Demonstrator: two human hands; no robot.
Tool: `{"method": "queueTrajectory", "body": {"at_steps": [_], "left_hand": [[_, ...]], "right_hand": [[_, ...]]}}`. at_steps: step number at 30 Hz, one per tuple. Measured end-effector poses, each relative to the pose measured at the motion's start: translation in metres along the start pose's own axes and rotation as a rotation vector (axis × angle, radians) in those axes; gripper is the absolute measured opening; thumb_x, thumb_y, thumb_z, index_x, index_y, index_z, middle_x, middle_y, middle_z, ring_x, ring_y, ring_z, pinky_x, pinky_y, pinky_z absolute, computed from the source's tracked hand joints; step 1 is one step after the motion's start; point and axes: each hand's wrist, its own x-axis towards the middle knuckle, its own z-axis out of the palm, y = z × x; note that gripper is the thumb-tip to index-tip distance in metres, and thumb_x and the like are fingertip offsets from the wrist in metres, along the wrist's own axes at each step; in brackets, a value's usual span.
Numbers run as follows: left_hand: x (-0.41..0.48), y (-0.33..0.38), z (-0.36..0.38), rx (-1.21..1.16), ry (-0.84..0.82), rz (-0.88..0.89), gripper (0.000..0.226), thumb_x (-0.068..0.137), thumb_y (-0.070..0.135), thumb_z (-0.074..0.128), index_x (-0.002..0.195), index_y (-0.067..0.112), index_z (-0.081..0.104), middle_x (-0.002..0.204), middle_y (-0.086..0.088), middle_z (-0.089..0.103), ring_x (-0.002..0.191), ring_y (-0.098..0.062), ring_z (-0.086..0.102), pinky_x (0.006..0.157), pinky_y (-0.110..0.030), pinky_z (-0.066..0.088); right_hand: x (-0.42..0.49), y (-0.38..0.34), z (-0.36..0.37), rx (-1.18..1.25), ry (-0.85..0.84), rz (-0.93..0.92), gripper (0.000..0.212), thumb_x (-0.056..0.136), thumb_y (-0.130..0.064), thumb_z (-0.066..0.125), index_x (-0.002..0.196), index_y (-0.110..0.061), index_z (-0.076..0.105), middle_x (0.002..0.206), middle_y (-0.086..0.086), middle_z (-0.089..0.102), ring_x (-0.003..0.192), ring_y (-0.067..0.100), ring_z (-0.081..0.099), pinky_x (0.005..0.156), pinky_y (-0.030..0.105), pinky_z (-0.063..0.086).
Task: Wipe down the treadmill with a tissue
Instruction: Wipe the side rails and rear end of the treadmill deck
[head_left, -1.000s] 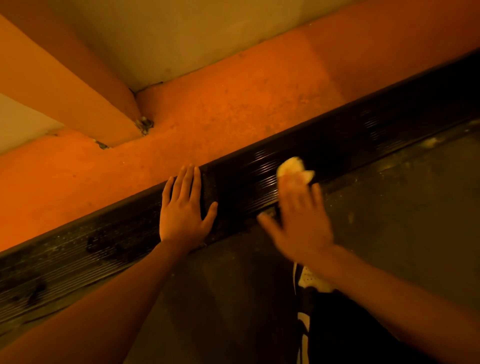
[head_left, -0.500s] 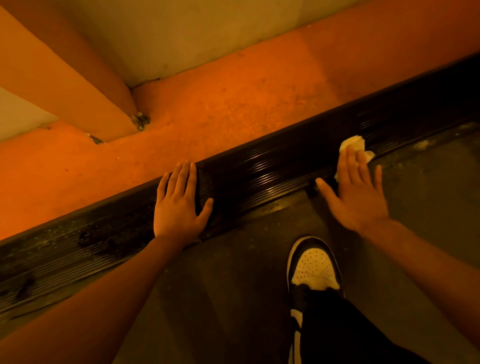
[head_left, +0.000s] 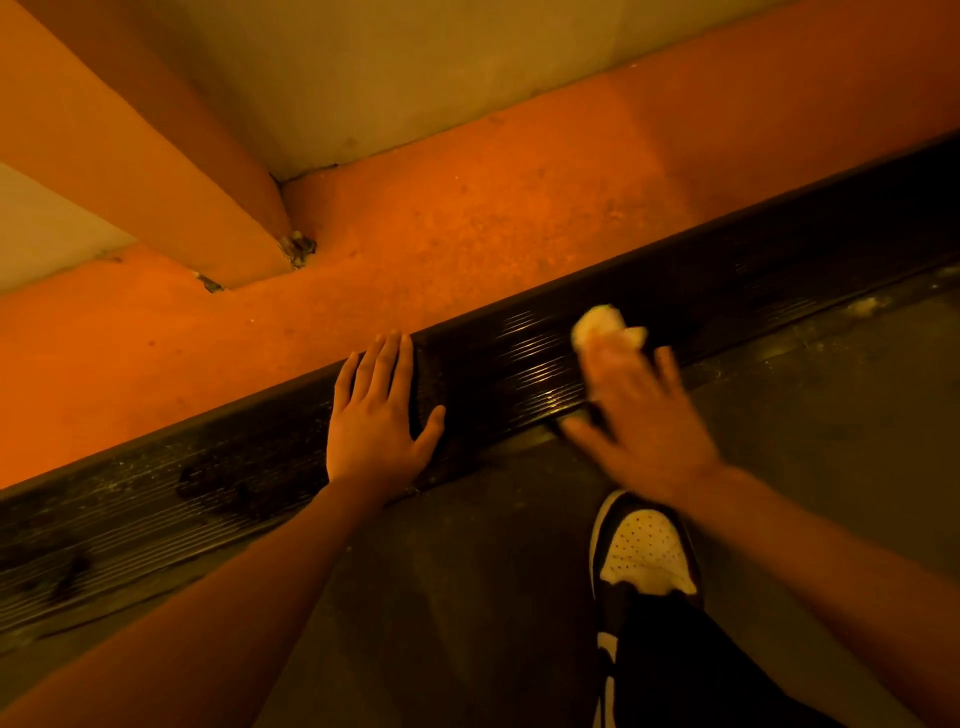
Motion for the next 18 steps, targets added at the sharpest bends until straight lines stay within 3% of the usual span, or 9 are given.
{"method": "queueTrajectory", "body": {"at_steps": [3, 6, 9, 13, 16, 18], "left_hand": [[0.000, 0.000, 0.000, -0.001, -0.005, -0.005, 0.084, 0.102, 0.063, 0.027, 0.166, 0.011, 0.011, 0.172, -0.010, 0.016, 0.160, -0.024, 0.008, 0.129, -0.049, 0.009], [0.000, 0.000, 0.001, -0.004, -0.020, -0.005, 0.084, 0.102, 0.063, 0.027, 0.166, 0.011, 0.011, 0.173, -0.009, 0.014, 0.160, -0.024, 0.007, 0.129, -0.049, 0.010], [-0.001, 0.000, 0.001, -0.016, -0.023, -0.008, 0.081, 0.103, 0.060, 0.027, 0.166, 0.011, 0.011, 0.173, -0.009, 0.013, 0.161, -0.024, 0.006, 0.129, -0.049, 0.010], [-0.001, -0.001, 0.001, -0.020, -0.006, 0.007, 0.078, 0.105, 0.057, 0.026, 0.165, 0.009, 0.016, 0.172, -0.010, 0.015, 0.160, -0.024, 0.009, 0.128, -0.050, 0.015], [-0.001, 0.000, 0.000, -0.041, 0.015, 0.013, 0.077, 0.105, 0.055, 0.027, 0.165, 0.008, 0.019, 0.172, -0.011, 0.017, 0.160, -0.024, 0.011, 0.128, -0.050, 0.015], [-0.001, 0.000, 0.000, -0.044, 0.018, 0.011, 0.076, 0.105, 0.055, 0.028, 0.165, 0.009, 0.018, 0.172, -0.010, 0.017, 0.160, -0.024, 0.010, 0.129, -0.049, 0.013]], "right_hand": [[0.002, 0.059, -0.012, 0.050, 0.033, 0.295, 0.097, 0.090, -0.083, -0.008, 0.165, -0.021, -0.010, 0.173, 0.002, -0.013, 0.158, 0.019, -0.019, 0.127, 0.057, -0.006], [0.025, 0.045, -0.017, 0.146, 0.034, 0.411, 0.106, 0.086, -0.086, -0.011, 0.165, -0.015, -0.009, 0.173, 0.008, -0.012, 0.158, 0.025, -0.017, 0.127, 0.056, -0.007], [0.042, -0.027, -0.008, 0.120, 0.074, 0.209, 0.102, 0.093, -0.081, -0.005, 0.166, -0.010, -0.001, 0.173, 0.011, -0.008, 0.159, 0.029, -0.014, 0.128, 0.055, -0.006], [0.043, -0.117, 0.011, 0.078, 0.026, -0.154, 0.096, 0.097, -0.078, -0.002, 0.166, -0.011, 0.005, 0.174, 0.006, -0.006, 0.159, 0.024, -0.015, 0.129, 0.054, -0.002], [0.045, -0.097, 0.009, 0.029, 0.045, -0.293, 0.087, 0.101, -0.074, 0.007, 0.167, -0.016, 0.008, 0.174, 0.000, -0.003, 0.160, 0.017, -0.013, 0.128, 0.056, 0.002], [0.051, -0.056, 0.002, 0.012, 0.076, -0.189, 0.085, 0.102, -0.072, 0.006, 0.167, -0.017, 0.009, 0.174, 0.000, 0.000, 0.160, 0.017, -0.009, 0.127, 0.059, 0.000]]}}
